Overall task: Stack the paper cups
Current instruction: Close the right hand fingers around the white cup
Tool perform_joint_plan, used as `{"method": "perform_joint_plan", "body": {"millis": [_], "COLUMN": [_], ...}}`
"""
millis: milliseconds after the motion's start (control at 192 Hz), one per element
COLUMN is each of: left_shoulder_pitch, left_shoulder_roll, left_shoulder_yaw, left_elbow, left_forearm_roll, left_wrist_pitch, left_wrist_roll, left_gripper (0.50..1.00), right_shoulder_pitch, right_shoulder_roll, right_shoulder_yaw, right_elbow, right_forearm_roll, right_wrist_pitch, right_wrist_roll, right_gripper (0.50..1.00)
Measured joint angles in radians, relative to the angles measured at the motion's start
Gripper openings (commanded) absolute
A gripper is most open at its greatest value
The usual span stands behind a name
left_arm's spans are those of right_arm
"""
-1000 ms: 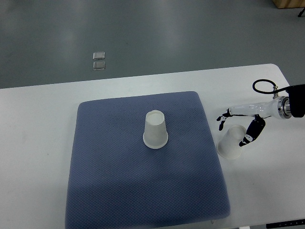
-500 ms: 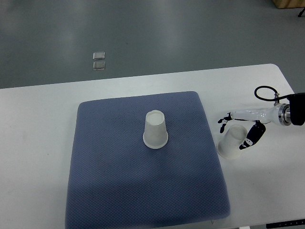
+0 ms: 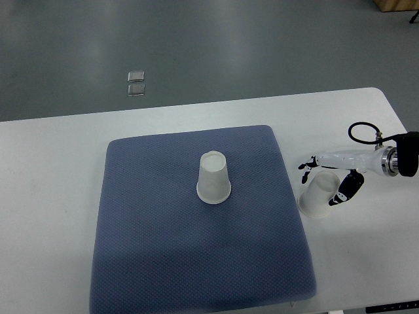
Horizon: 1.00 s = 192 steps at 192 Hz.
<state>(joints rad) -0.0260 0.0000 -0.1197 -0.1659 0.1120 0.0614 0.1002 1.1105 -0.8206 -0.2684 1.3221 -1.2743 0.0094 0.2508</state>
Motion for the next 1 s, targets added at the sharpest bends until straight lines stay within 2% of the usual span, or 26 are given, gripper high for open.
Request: {"method": "perform_joint_plan", "body": {"millis": [615, 703, 953, 1000], "left_shoulder_pitch": [0.0, 0.0, 0.001, 0.001], "left_shoulder_roll": [0.0, 0.0, 0.0, 0.0], "left_shoulder_yaw": [0.0, 0.0, 0.0, 0.0], "left_elbow": [0.0, 0.0, 0.0, 0.0], "left_forearm_roll": [0.0, 0.0, 0.0, 0.0], "left_wrist_pitch": [0.0, 0.0, 0.0, 0.0], "left_wrist_roll": [0.001, 0.001, 0.0, 0.0], "left_gripper": [1.0, 1.0, 1.0, 1.0], "right_shoulder_pitch": [-0.038, -0.042, -0.061, -0.064], "right_shoulder_roll": [0.03, 0.031, 0.045, 0.048], "right_shoulder_yaw": [0.001, 0.002, 0.002, 0.002], "right_elbow": [-0.027, -0.033, -0.051, -0.053], "right_forearm_roll": [-0.03, -0.03, -0.043, -0.044], "right_wrist_pitch": [-0.058, -0.059, -0.075, -0.081], "right_wrist_roll": [0.009, 0.009, 0.01, 0.01], "right_gripper": [0.903, 0.87, 0.864, 0.846]}}
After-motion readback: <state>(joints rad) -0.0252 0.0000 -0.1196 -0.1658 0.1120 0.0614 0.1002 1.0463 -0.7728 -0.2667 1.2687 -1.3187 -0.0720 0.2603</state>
